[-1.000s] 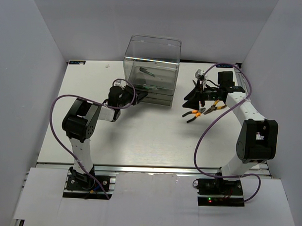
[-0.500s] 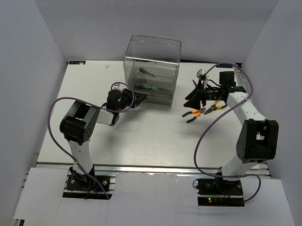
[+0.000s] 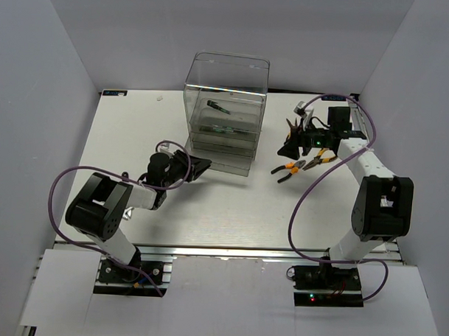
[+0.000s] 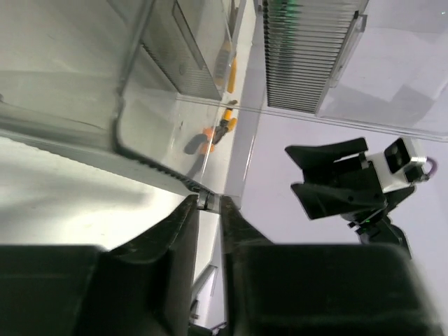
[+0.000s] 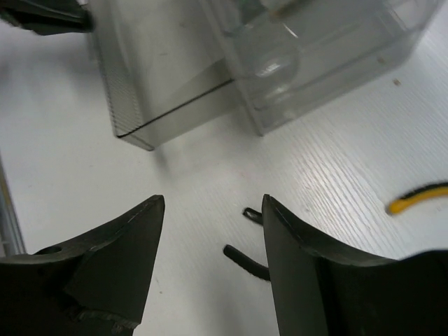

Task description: Sort the tools into containers

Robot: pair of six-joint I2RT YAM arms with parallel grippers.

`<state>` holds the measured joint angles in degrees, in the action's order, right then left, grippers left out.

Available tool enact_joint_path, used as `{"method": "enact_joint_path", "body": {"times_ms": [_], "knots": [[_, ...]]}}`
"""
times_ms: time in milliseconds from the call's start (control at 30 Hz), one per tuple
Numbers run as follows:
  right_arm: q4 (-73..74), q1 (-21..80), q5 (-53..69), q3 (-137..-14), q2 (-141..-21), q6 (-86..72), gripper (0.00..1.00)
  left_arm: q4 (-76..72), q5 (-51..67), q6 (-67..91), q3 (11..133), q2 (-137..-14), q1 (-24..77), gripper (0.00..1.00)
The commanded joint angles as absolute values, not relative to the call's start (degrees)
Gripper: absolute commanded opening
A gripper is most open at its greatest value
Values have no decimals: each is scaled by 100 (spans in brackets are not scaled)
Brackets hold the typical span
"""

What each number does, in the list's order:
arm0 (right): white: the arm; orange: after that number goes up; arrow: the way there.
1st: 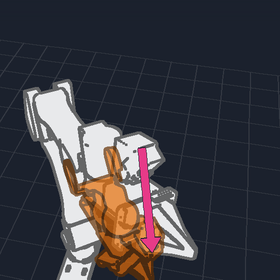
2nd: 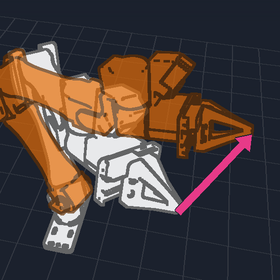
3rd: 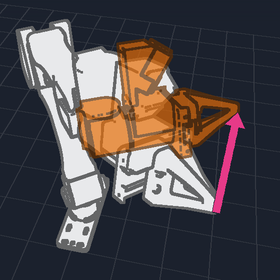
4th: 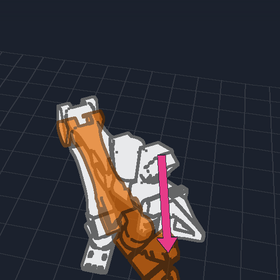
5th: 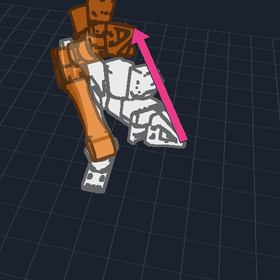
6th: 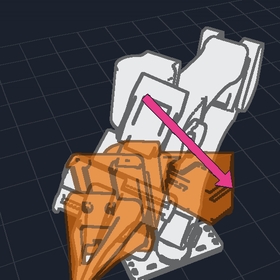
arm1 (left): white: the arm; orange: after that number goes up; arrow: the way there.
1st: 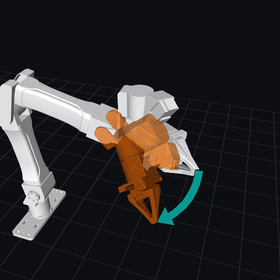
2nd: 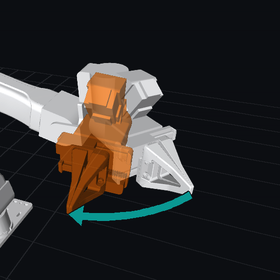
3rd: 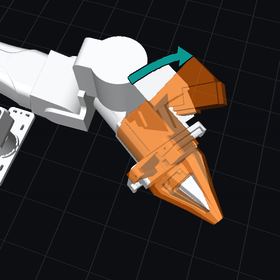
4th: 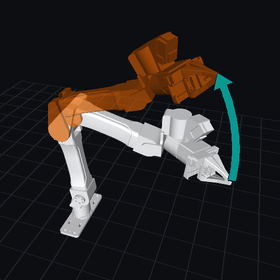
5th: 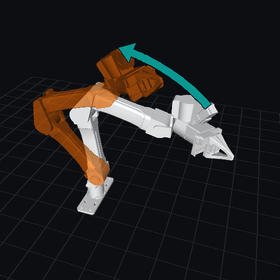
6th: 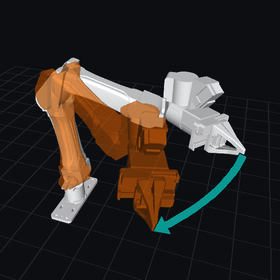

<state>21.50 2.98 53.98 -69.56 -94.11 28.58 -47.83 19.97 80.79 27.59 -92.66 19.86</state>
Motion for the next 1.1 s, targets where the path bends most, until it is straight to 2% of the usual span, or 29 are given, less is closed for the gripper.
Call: {"method": "enact_joint_path", "body": {"times_ms": [0,167,233,400,600,833,933,1067], "knots": [[1539,255,4285,-7066,-9597,2278,66,-4808,2012,7937,2821,-9105,1986,34],[1651,246,3026,-7637,-10098,1969,73,-4790,2171,7726,2892,-9000,1986,48],[1827,211,2936,-8013,-10405,2030,75,-4790,2258,7682,2892,-8878,1986,54],[2091,202,2420,-8515,-10966,2136,72,-4458,2391,7314,2822,-8282,1986,71],[2048,193,1522,-8912,-11452,2074,68,-3657,2347,6769,2813,-7534,1960,71],[2319,176,1695,-9703,-11979,2495,69,-2471,2180,6092,2751,-6646,1802,71],[2417,167,2177,-9695,-11901,2837,69,-1576,1926,5784,2803,-6338,1671,71],[2136,167,2118,-9343,-11707,2856,70,512,996,5073,3155,-5968,1415,71]]}}
